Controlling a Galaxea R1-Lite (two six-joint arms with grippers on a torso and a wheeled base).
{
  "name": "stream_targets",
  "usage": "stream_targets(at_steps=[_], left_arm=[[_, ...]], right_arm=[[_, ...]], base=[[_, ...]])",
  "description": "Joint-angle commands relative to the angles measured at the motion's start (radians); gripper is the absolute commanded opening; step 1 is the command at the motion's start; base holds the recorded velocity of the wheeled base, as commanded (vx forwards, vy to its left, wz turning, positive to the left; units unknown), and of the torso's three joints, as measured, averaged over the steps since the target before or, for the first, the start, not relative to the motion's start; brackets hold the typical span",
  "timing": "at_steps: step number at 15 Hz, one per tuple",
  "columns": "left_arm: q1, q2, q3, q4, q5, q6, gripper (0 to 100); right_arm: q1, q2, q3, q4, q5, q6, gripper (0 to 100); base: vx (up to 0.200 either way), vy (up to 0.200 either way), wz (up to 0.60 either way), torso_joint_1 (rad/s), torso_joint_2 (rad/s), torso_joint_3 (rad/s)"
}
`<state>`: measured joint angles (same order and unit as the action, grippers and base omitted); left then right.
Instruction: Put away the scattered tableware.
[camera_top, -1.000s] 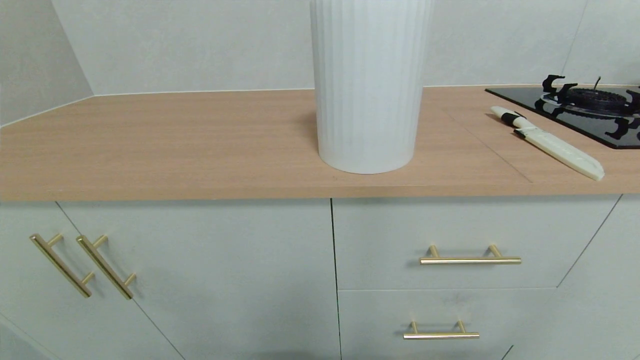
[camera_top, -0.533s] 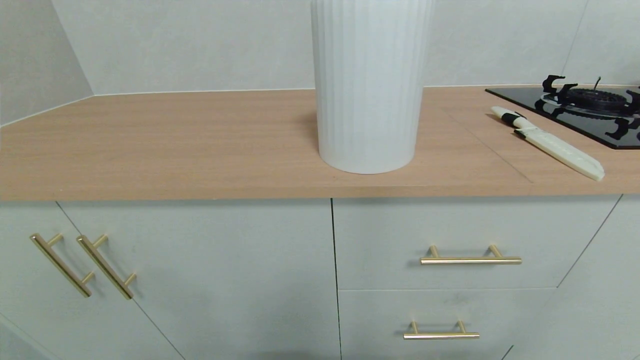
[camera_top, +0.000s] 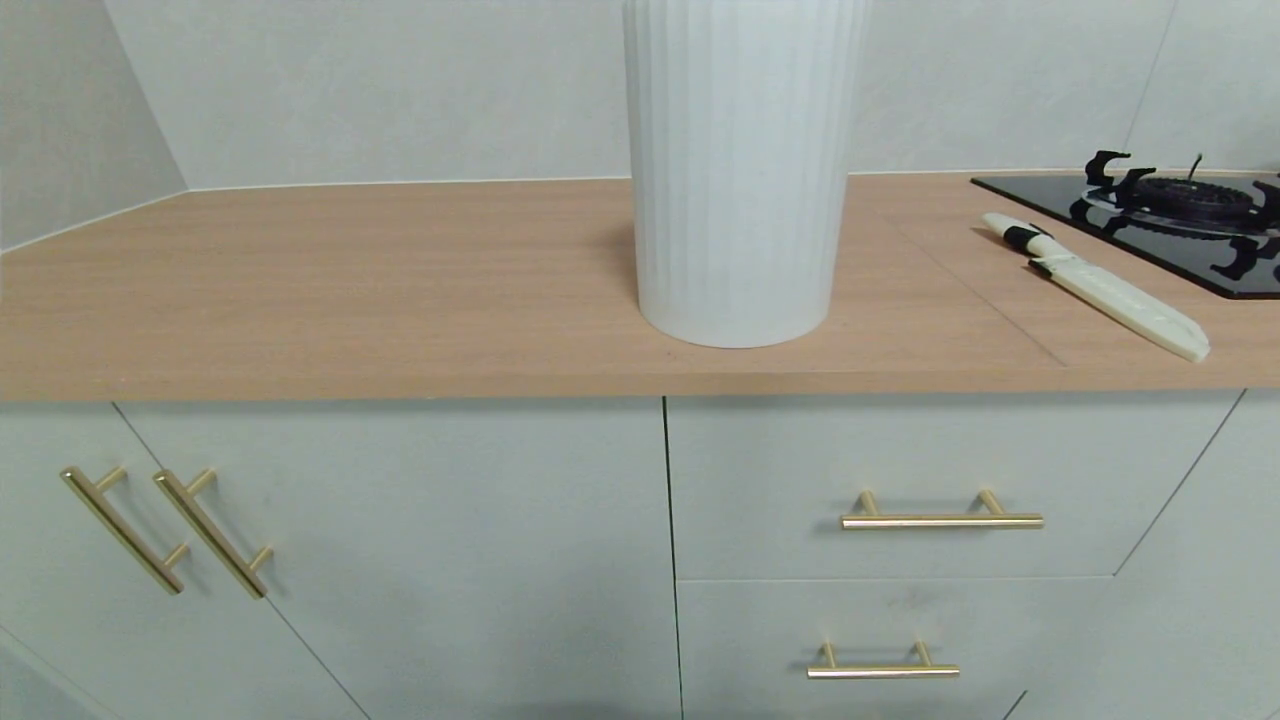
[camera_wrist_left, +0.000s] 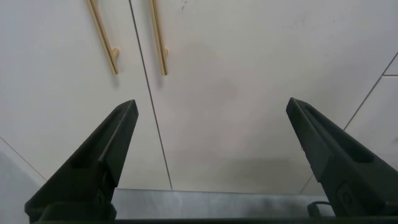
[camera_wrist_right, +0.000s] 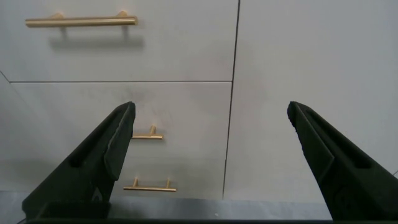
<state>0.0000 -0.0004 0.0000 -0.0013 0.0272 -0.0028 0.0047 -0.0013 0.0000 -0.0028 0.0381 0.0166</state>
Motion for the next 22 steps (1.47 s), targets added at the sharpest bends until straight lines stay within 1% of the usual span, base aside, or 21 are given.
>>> stream_targets(at_steps=[1,5,10,22], left_arm=[[0.000,0.000,0.000,0.000,0.000,0.000,100],[0.000,0.000,0.000,0.000,0.000,0.000,100],[0.000,0.000,0.000,0.000,0.000,0.000,100],[0.000,0.000,0.000,0.000,0.000,0.000,100]], right_arm=[[0.001,0.001,0.000,0.000,0.000,0.002,100],[0.001,0.001,0.000,0.000,0.000,0.002,100],[0.001,0.001,0.000,0.000,0.000,0.002,100],[0.001,0.001,0.000,0.000,0.000,0.002,100]], base=[[0.000,0.000,0.00,0.032,-0.12,-0.095],[0.000,0.000,0.00,0.088,-0.26,-0.271],[0.000,0.000,0.00,0.144,-0.51,-0.304],[0.000,0.000,0.00,0.201,-0.48,-0.290]])
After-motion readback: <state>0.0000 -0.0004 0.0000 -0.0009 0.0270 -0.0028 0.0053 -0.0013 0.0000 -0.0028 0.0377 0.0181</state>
